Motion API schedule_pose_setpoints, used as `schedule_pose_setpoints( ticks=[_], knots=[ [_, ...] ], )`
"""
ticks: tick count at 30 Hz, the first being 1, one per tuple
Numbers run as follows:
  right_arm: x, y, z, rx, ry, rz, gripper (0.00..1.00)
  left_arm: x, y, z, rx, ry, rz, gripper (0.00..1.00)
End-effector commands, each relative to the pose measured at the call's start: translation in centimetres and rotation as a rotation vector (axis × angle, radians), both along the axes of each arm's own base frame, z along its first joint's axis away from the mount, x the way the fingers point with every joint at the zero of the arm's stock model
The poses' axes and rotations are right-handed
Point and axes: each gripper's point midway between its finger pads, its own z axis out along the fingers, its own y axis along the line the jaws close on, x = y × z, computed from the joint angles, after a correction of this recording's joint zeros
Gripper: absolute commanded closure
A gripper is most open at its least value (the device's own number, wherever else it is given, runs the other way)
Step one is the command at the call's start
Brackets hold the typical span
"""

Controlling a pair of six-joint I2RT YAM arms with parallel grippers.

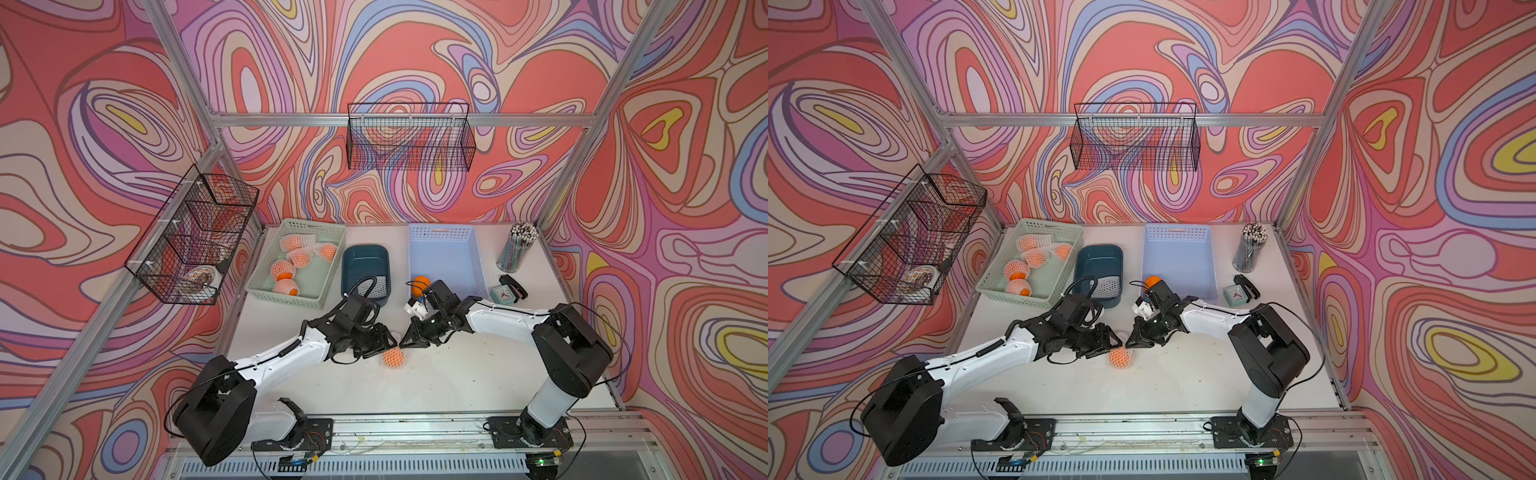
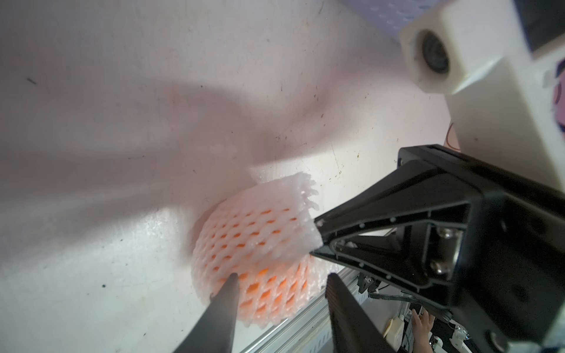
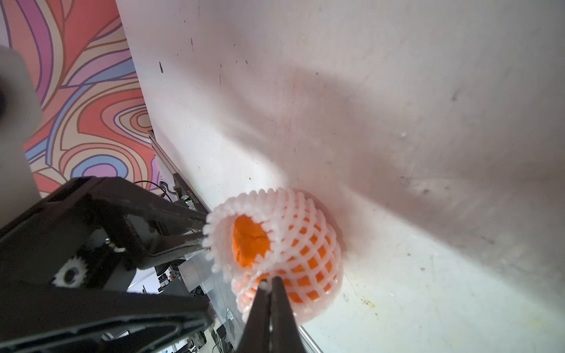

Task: Remove foam nets from oranges
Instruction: Remove the foam net from the orange.

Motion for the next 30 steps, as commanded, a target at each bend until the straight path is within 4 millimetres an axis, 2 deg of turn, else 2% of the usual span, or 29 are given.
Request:
schedule_pose_setpoints(
  ticks=[1, 7, 16, 19, 24, 30],
  knots=[
    [0.7, 0.7, 2.0, 0.029, -0.092, 0.028, 1.0, 0.3, 0.2, 0.4, -0.012, -0.052, -0.012, 0.52],
    [0.6, 1.2, 2.9, 0.054, -0.114, 0.055, 1.0, 0.5, 0.4, -0.1, -0.004, -0.068, -0.007, 0.52],
    [0.8, 1.9, 3.2, 0.087, -0.088, 0.036, 1.0, 1.1, -0.5, 0.3, -0.043, -0.083, -0.024, 0.54],
    [1.1, 2.2, 3.6, 0.098, -0.088, 0.027, 1.0, 1.3, -0.7, 0.7, -0.053, -0.096, -0.022, 0.55],
    [1.3, 2.4, 3.2, 0.089, -0.057, 0.011, 1.0, 1.6, -0.9, 1.2, -0.061, -0.111, -0.02, 0.58],
    [2.1, 3.3, 3.9, 0.122, -0.029, -0.019, 1.0, 1.9, -1.4, 2.3, -0.088, -0.135, -0.016, 0.61]
  ],
)
